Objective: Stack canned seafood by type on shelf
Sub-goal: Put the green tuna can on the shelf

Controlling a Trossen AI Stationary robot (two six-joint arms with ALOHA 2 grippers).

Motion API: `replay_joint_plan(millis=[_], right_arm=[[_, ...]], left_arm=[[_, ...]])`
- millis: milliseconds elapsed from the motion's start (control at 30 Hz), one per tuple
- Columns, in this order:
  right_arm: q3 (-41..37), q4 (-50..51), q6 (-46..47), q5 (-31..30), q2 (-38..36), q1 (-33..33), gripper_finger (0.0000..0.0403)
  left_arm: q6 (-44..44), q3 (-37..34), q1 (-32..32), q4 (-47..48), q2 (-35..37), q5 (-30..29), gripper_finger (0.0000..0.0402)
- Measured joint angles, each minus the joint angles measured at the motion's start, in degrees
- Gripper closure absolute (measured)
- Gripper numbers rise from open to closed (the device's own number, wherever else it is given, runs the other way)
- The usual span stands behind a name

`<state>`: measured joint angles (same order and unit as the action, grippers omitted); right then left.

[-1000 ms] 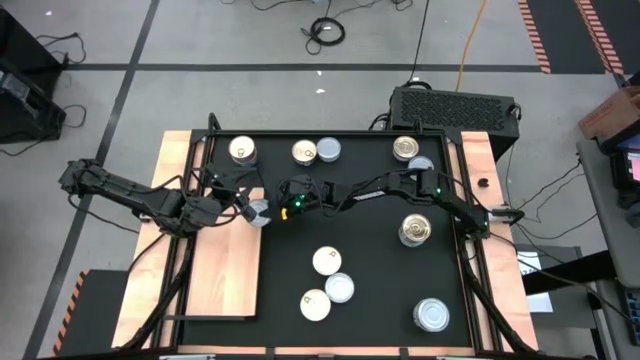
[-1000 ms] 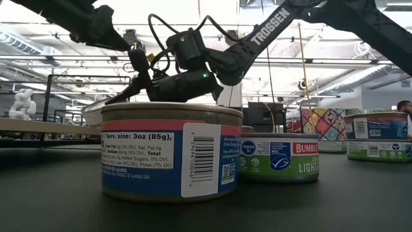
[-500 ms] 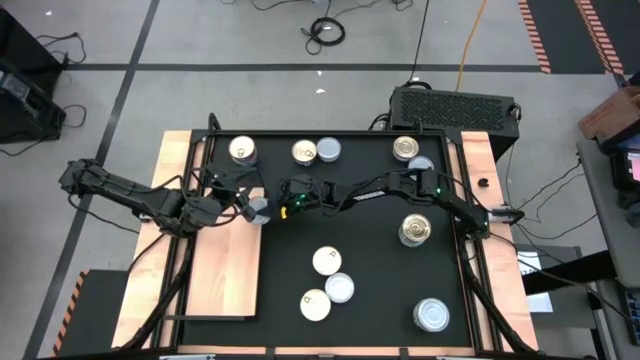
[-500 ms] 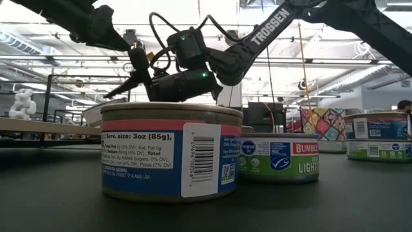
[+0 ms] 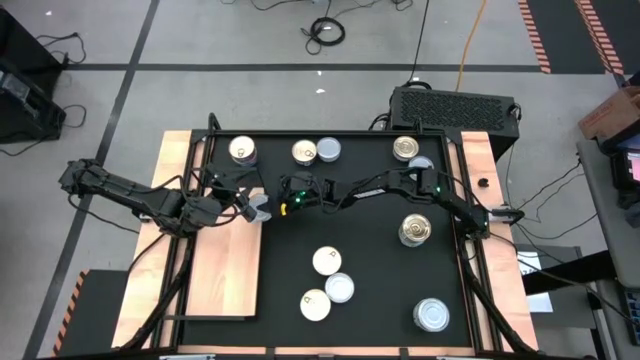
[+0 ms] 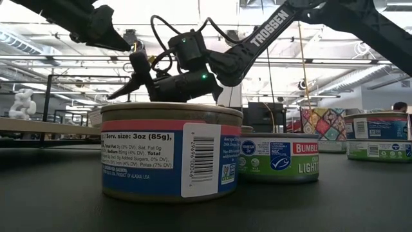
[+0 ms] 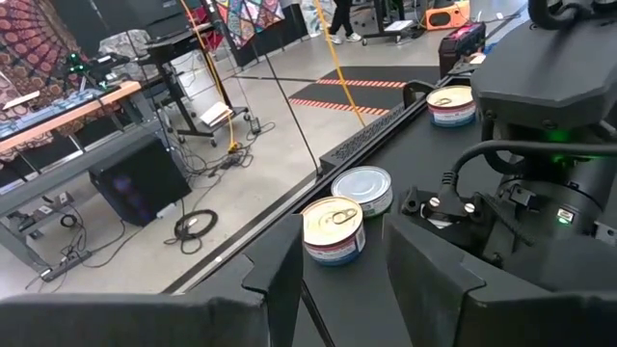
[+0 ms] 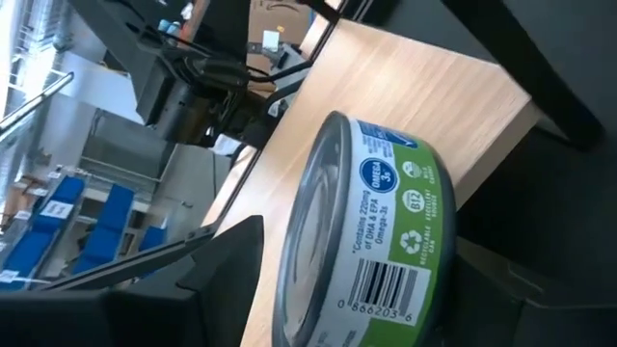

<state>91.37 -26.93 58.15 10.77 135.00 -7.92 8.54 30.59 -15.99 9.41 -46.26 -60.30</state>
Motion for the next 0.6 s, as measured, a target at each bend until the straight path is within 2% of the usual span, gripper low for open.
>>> replay_joint_plan(millis=[233, 467, 600], right_arm=[[0.01, 0.21, -0.51, -0.73, 0.00, -0.07, 0.0149], [0.01, 0.21, -0.55, -0.16, 0.00, -0.07, 0.0149], [-0.07, 0.70, -0.65, 0.11, -0.02, -0.07, 0.0149]], left_arm=[[0.00, 0.00, 0.00, 0.34, 0.00, 1.23, 0.0254], [-1.62, 0.02, 0.00, 0.40, -0.24, 16.72, 0.0254], [-3.13, 0.10, 0.00, 2.64, -1.37, 19.38, 0.0254]])
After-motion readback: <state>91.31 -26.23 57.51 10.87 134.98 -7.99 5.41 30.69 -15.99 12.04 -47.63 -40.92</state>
